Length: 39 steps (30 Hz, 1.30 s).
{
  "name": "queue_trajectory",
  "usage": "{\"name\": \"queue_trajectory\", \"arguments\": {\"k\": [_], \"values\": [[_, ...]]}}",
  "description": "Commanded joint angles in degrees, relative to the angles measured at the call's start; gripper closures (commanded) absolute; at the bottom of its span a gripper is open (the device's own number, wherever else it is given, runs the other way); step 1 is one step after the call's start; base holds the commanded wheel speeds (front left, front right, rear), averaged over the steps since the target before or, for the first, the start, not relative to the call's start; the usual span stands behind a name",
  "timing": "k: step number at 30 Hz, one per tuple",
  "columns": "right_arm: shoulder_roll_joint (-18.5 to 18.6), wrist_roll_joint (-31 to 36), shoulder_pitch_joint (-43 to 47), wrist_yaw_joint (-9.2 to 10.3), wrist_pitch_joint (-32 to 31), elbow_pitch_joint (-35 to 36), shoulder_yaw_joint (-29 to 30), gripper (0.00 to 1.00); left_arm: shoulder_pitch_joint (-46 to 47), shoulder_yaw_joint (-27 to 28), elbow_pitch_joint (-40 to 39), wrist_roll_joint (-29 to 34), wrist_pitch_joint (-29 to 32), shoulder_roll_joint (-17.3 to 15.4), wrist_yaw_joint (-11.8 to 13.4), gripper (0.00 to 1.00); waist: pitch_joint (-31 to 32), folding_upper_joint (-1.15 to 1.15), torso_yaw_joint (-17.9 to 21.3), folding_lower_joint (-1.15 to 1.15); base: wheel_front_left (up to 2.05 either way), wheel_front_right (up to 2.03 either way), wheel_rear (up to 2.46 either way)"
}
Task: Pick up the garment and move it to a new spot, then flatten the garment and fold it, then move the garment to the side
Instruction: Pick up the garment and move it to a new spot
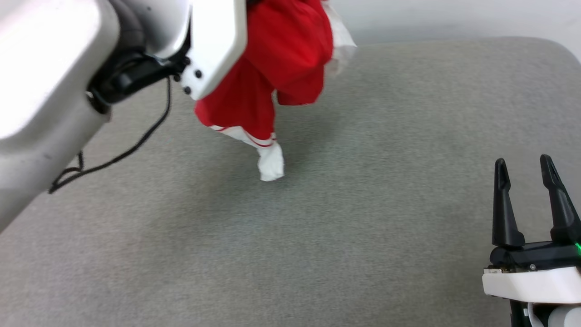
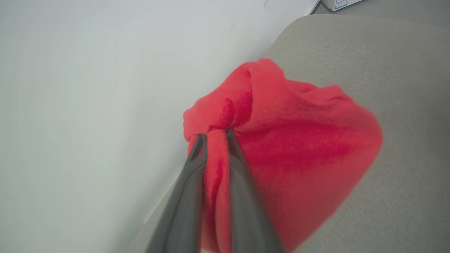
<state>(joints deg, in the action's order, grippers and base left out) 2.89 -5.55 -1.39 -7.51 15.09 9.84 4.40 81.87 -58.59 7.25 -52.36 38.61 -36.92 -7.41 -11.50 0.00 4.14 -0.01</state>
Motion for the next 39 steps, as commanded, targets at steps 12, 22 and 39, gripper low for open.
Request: {"name": "queue_trajectory", "arguments": {"k": [12, 22, 39], "values": [[0.0, -1.3, -1.0, 0.04, 0.1, -0.4, 0.3, 0.0, -5.9, -8.6, 1.5, -2.1, -6.7, 5.7, 0.0, 1.0, -3.5, 0.0, 7.2, 0.01, 0.0, 0.0, 0.0], [0.0, -1.0, -1.8, 0.04, 0.1, -1.4, 0.7, 0.0, -21.7, -14.7, 5.1, -1.3, -10.4, 12.3, 0.0, 1.0, -5.6, 0.0, 6.7, 0.01, 0.0, 0.0, 0.0], [0.0, 0.2, -0.2, 0.04, 0.1, -2.6, 1.0, 0.0, -33.0, -14.2, 5.5, 9.5, -17.6, 15.7, 0.0, 0.0, -2.4, 0.0, 3.0, 0.01, 0.0, 0.0, 0.0]]}}
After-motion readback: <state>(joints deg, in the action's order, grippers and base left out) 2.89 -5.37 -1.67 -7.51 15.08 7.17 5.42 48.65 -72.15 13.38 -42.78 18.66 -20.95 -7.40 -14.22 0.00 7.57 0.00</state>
